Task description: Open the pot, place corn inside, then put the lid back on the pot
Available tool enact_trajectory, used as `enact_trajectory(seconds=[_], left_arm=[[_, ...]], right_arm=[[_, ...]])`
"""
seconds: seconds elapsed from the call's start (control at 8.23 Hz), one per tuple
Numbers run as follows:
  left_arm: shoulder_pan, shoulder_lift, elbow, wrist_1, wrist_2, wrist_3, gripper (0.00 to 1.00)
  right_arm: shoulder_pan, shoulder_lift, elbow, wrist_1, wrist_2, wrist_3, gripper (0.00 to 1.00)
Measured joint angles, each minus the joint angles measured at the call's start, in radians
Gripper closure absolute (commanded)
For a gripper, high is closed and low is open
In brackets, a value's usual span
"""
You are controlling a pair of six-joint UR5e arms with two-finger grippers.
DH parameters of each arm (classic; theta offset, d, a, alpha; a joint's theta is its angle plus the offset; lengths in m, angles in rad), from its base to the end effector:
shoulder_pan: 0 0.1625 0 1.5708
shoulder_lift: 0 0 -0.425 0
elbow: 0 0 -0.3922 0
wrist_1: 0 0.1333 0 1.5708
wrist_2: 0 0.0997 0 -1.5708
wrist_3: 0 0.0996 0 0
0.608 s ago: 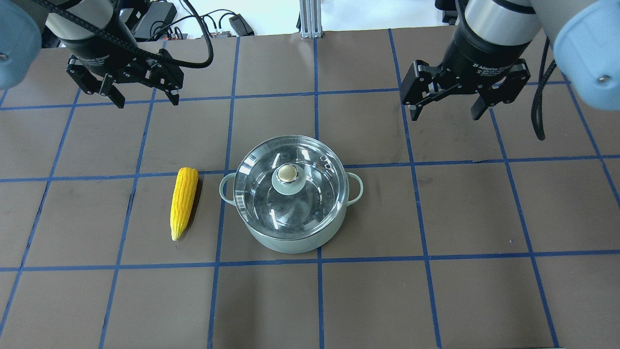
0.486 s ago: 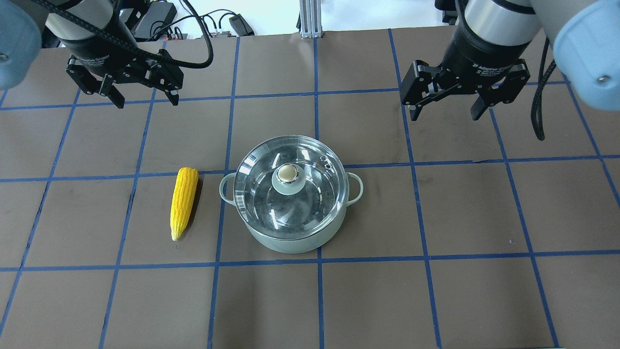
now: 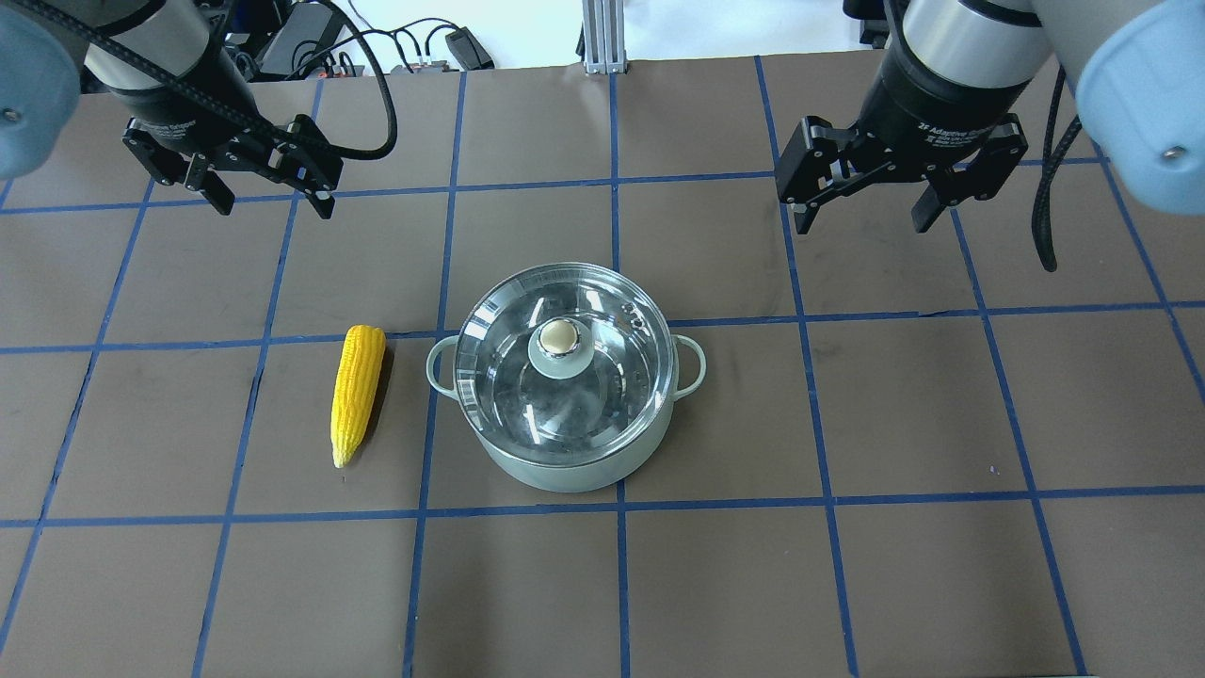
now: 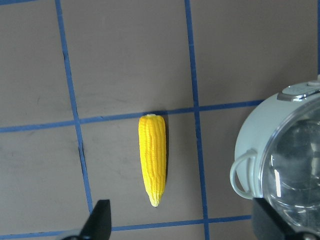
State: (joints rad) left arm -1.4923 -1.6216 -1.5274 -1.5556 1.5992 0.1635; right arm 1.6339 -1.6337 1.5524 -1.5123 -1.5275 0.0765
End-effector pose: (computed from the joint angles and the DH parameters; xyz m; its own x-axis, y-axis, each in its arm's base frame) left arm -0.0897 -0.5229 0.4853 -0.9960 0.0847 -0.0293 0.0848 0.9964 -0.0031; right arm 0.1667 -0.4565 0.5213 -0.9989 0.0125 -0.0449 0.0133 0.9997 -0.0194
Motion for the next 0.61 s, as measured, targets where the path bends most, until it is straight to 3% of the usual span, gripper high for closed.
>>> enact_trajectory(seconds=[0.61], left_arm=[[0.129,-0.188,-0.128,0.226,-0.013,0.229,0.0]], right_arm=[[0.0,0.0,0.0,0.001,0.0,-0.001,0.0]])
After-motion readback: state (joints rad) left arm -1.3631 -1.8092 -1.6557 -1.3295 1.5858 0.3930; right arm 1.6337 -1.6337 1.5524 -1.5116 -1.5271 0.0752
